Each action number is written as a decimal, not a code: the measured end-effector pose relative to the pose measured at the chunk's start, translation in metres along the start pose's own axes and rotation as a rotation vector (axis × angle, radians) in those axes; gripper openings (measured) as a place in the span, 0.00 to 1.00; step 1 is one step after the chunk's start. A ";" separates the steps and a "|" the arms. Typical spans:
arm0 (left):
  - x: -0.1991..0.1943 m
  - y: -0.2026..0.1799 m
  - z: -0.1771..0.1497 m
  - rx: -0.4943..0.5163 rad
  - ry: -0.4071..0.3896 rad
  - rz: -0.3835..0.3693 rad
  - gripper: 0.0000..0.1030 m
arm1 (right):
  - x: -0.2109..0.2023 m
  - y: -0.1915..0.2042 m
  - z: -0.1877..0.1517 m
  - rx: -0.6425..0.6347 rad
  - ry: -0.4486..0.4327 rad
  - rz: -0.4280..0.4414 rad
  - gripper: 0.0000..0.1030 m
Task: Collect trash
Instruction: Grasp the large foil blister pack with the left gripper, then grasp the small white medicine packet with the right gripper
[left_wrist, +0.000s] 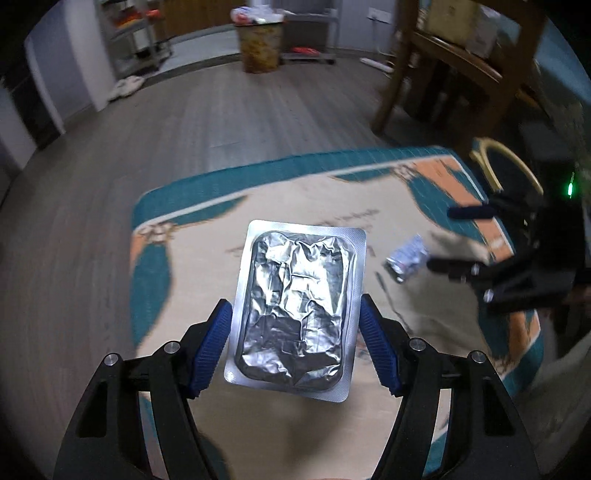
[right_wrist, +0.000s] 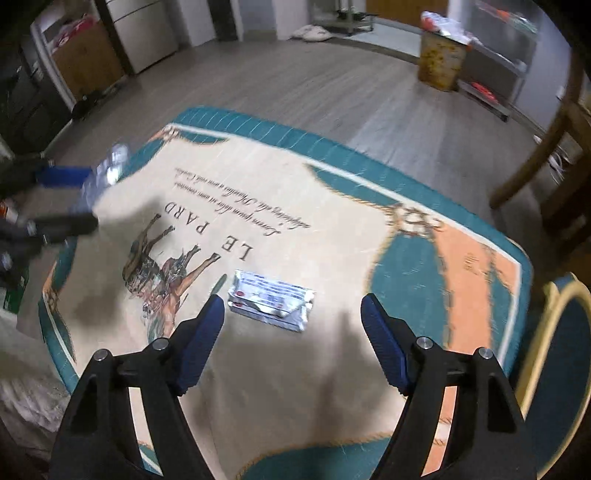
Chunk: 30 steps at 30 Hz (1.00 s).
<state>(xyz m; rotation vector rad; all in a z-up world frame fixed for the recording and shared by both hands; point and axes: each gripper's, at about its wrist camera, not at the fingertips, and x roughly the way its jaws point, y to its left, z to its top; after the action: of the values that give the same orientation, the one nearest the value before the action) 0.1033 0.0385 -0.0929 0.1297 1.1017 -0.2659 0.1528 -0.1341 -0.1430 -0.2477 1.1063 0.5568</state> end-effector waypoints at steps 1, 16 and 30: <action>0.002 0.002 -0.001 -0.012 0.000 -0.002 0.68 | 0.005 0.002 0.001 0.003 0.007 0.007 0.73; 0.005 0.009 0.010 -0.079 -0.003 -0.046 0.68 | 0.036 0.018 -0.001 -0.015 0.019 -0.051 0.60; -0.011 -0.043 0.036 0.029 -0.069 -0.036 0.68 | -0.037 -0.032 -0.018 0.131 -0.056 -0.096 0.60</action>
<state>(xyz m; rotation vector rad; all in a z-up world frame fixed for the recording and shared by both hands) 0.1174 -0.0094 -0.0659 0.1255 1.0332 -0.3161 0.1443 -0.1801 -0.1206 -0.1689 1.0658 0.4022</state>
